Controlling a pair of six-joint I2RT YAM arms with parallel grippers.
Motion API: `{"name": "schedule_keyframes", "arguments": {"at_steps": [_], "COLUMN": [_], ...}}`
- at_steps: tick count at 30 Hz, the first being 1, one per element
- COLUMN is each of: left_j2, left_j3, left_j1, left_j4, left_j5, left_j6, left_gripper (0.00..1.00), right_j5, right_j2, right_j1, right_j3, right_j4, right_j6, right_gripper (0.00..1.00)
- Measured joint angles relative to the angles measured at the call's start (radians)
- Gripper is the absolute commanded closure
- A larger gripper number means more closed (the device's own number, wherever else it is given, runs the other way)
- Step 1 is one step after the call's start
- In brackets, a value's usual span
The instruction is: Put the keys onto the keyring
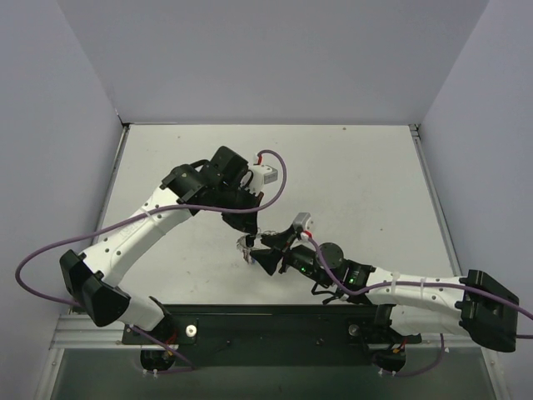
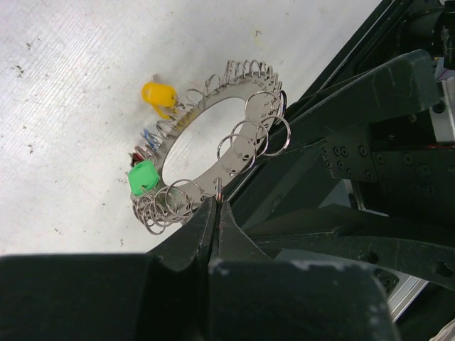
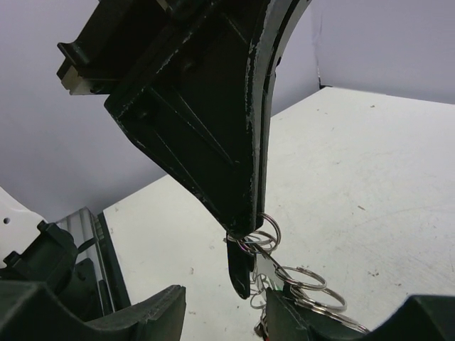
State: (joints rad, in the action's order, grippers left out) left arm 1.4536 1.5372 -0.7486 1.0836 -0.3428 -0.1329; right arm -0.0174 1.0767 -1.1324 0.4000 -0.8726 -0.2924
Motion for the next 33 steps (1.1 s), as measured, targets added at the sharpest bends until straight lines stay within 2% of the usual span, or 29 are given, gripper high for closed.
{"name": "schedule_keyframes", "arguments": {"at_steps": [8, 14, 19, 21, 22, 24, 25, 27, 28, 33], "left_j2": [-0.01, -0.014, -0.015, -0.016, -0.016, -0.016, -0.016, -0.016, -0.016, -0.018], "left_j3": [-0.01, -0.016, -0.031, -0.04, -0.045, -0.055, -0.058, -0.061, -0.063, -0.065], "left_j1": [0.003, 0.003, 0.003, 0.003, 0.004, 0.004, 0.004, 0.005, 0.005, 0.006], "left_j4": [-0.026, -0.053, -0.084, -0.098, -0.104, -0.108, -0.11, -0.112, -0.118, -0.138], "left_j5": [-0.016, -0.032, -0.044, -0.048, -0.051, -0.058, -0.059, -0.06, -0.058, -0.058], "left_j6": [-0.018, -0.033, -0.051, -0.056, -0.06, -0.067, -0.068, -0.07, -0.07, -0.07], "left_gripper": [1.0, 1.0, 1.0, 1.0, 1.0, 1.0, 1.0, 1.0, 1.0, 1.0], "right_j5": [-0.002, -0.027, -0.05, -0.052, -0.055, -0.057, -0.057, -0.057, -0.054, -0.042], "right_j2": [0.018, 0.026, 0.052, 0.063, 0.068, 0.076, 0.079, 0.08, 0.08, 0.078], "right_j1": [0.011, 0.021, 0.023, 0.027, 0.027, 0.03, 0.032, 0.038, 0.04, 0.06], "right_j3": [0.0, 0.003, 0.013, 0.013, 0.014, 0.014, 0.014, 0.014, 0.015, 0.016], "right_j4": [-0.019, -0.028, -0.04, -0.05, -0.052, -0.054, -0.058, -0.061, -0.067, -0.079], "right_j6": [-0.004, -0.016, -0.029, -0.037, -0.04, -0.045, -0.051, -0.055, -0.064, -0.084], "right_gripper": [0.53, 0.6, 0.61, 0.68, 0.76, 0.82, 0.91, 0.97, 1.0, 1.0]}}
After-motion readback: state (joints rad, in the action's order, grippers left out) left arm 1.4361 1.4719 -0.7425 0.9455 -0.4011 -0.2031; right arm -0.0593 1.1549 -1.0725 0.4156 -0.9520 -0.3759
